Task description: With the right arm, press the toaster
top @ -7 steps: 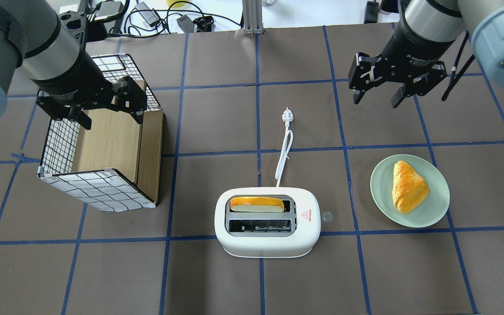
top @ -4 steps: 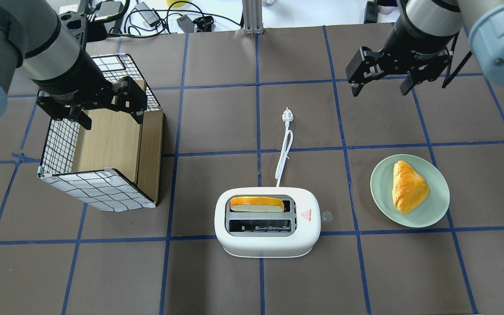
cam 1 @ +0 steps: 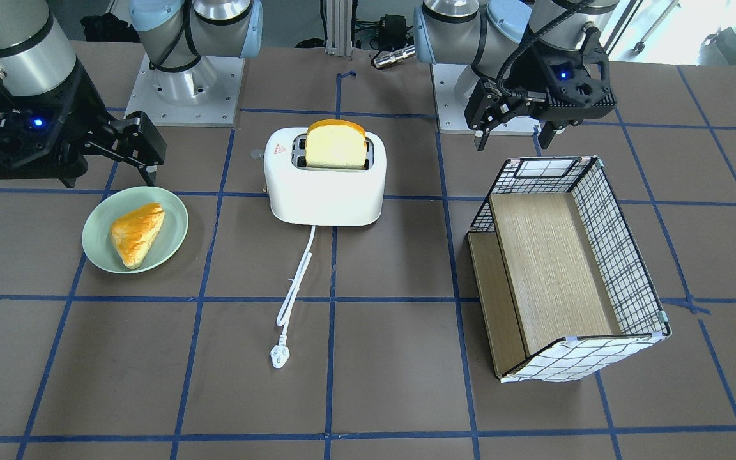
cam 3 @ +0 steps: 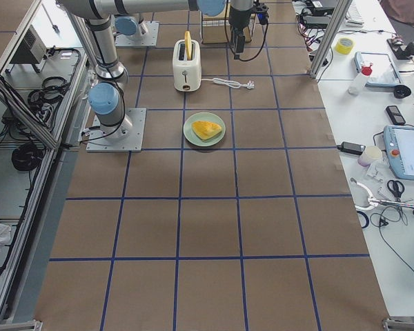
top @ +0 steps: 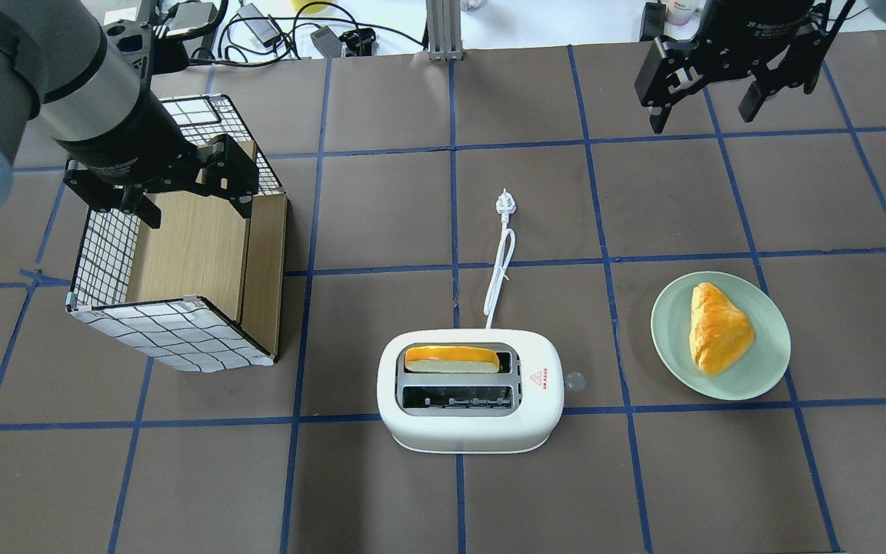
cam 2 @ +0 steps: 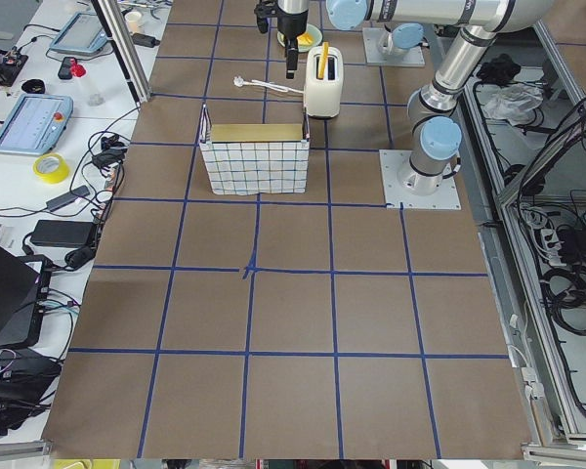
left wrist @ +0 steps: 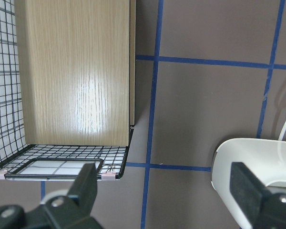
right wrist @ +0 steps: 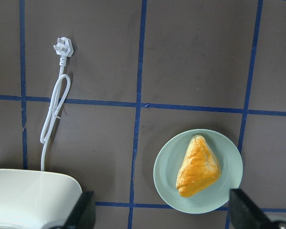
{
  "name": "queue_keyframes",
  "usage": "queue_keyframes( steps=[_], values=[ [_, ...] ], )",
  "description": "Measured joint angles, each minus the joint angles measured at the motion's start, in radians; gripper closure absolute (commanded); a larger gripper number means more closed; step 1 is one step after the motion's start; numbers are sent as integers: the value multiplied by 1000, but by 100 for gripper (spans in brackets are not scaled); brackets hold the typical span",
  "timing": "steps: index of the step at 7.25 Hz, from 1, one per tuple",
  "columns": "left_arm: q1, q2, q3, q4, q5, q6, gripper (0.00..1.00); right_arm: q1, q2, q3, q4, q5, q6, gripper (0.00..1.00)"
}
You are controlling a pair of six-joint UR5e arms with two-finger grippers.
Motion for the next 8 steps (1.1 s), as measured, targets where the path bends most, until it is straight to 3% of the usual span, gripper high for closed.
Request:
queue_keyframes(
  steps=[4,8],
  values=[
    [0,0,0,0,0,0,0,41,-1,40,-27,-5,73,3],
    [0,0,0,0,0,0,0,29,1,47,-28,71,55,3]
  ],
)
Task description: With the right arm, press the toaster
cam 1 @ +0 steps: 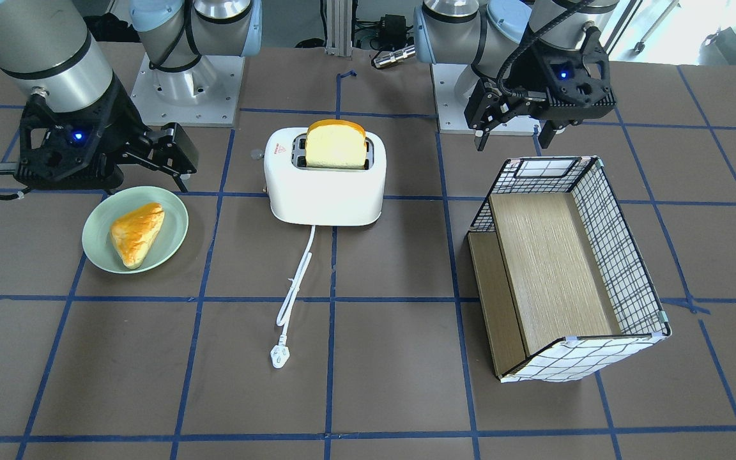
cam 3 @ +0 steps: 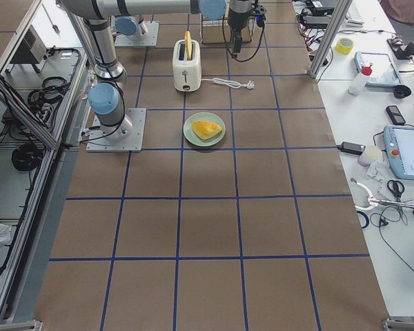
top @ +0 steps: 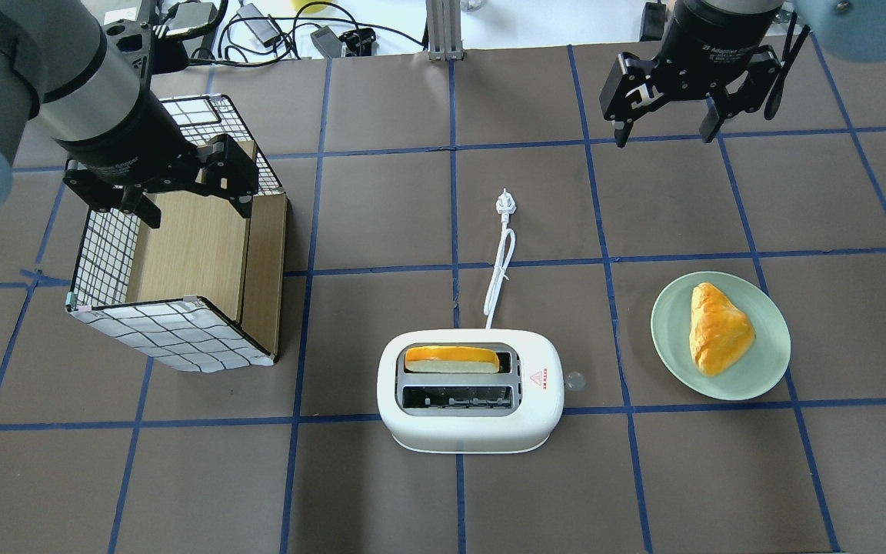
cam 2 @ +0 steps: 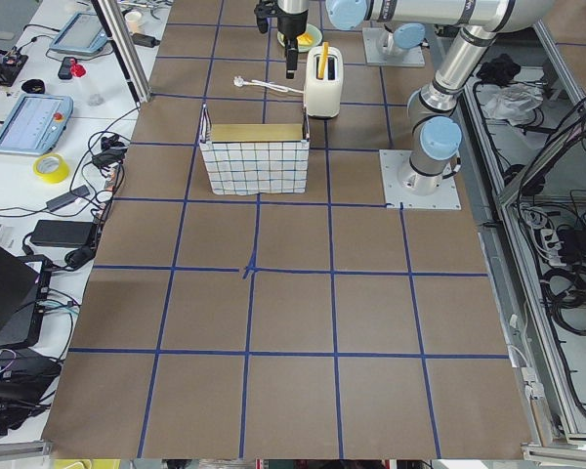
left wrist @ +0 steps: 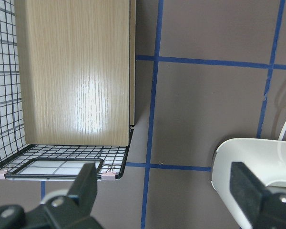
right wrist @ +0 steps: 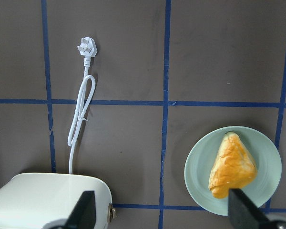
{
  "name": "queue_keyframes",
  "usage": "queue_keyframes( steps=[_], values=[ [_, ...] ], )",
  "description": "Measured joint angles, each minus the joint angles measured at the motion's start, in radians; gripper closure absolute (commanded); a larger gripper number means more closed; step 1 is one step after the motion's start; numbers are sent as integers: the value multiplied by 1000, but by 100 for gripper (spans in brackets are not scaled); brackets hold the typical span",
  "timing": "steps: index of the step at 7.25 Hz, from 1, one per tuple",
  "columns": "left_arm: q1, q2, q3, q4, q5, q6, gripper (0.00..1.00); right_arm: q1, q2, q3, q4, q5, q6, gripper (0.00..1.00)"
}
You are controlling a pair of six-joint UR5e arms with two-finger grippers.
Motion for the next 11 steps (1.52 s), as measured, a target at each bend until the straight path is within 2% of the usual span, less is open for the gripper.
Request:
queue_keyframes(
  steps=[4,7,9,11],
  values=[
    [0,0,0,0,0,0,0,-20,-3,0,7,-11,-20,4],
    [0,0,0,0,0,0,0,-23,-15,13,12,-10,-14,8],
    [0,0,0,0,0,0,0,-27,-74,95,-22,-17,-14,4],
    [0,0,0,0,0,0,0,-26,-94,127,-78,-46,-14,0]
  ],
)
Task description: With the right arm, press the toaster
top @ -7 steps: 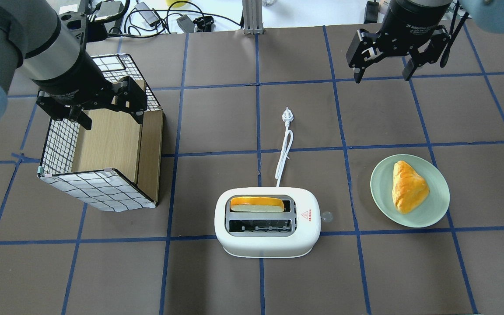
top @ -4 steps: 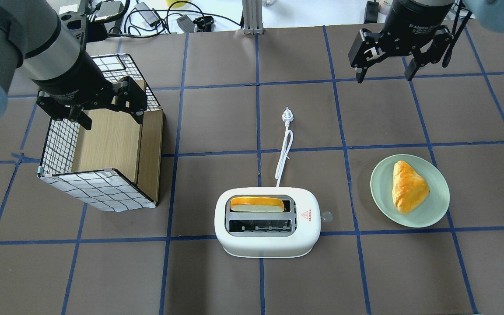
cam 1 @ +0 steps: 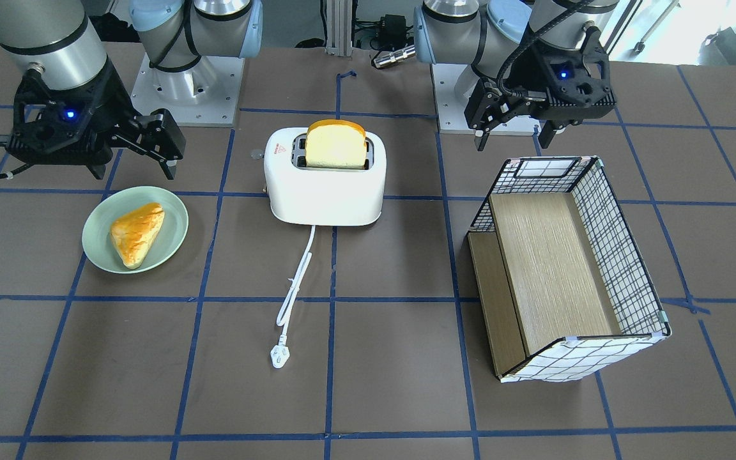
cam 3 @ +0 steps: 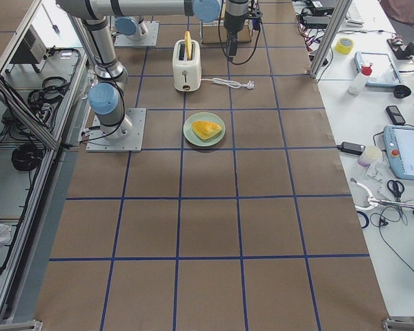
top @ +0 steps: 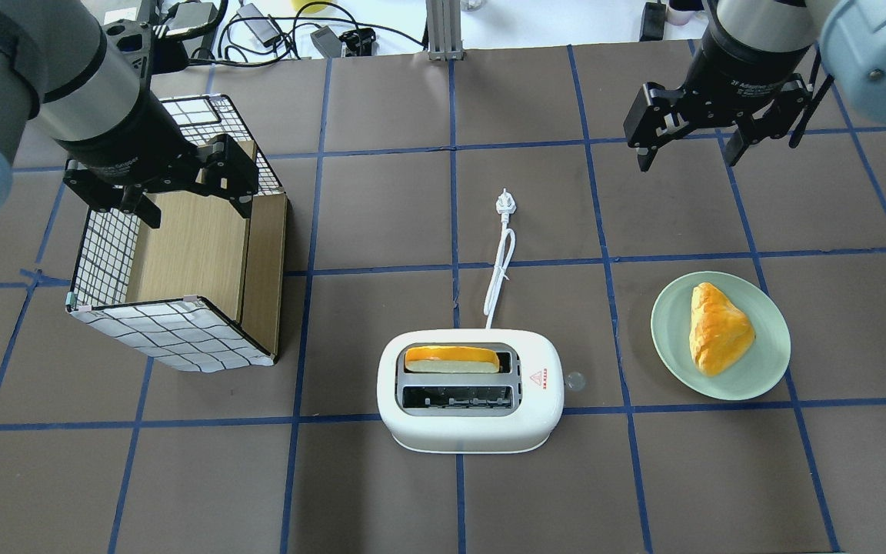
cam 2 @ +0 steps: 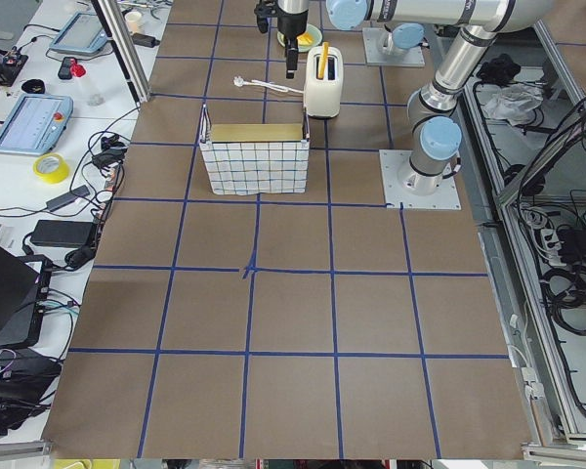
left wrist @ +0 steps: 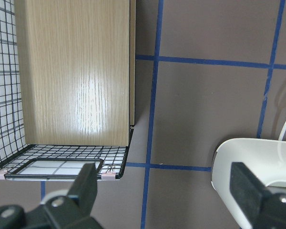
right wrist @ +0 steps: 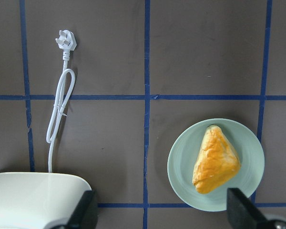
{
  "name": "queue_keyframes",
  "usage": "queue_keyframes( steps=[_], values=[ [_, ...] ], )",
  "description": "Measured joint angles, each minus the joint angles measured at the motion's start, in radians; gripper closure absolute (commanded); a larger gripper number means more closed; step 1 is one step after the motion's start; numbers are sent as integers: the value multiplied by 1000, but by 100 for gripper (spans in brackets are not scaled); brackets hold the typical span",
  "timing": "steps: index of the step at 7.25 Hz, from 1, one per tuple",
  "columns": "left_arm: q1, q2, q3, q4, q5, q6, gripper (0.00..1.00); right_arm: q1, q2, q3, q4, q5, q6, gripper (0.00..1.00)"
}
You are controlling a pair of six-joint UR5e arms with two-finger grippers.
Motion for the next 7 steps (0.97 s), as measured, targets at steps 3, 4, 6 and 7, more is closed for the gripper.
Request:
queue_keyframes(
  steps=[3,4,6,7],
  values=[
    [0,0,0,0,0,0,0,1,-2,4,-12,-4,5,0],
    [0,0,0,0,0,0,0,1,-2,4,-11,-3,5,0],
    [0,0,0,0,0,0,0,1,-2,4,-9,1,5,0],
    [0,0,0,0,0,0,0,1,-2,4,-8,3,5,0]
  ],
)
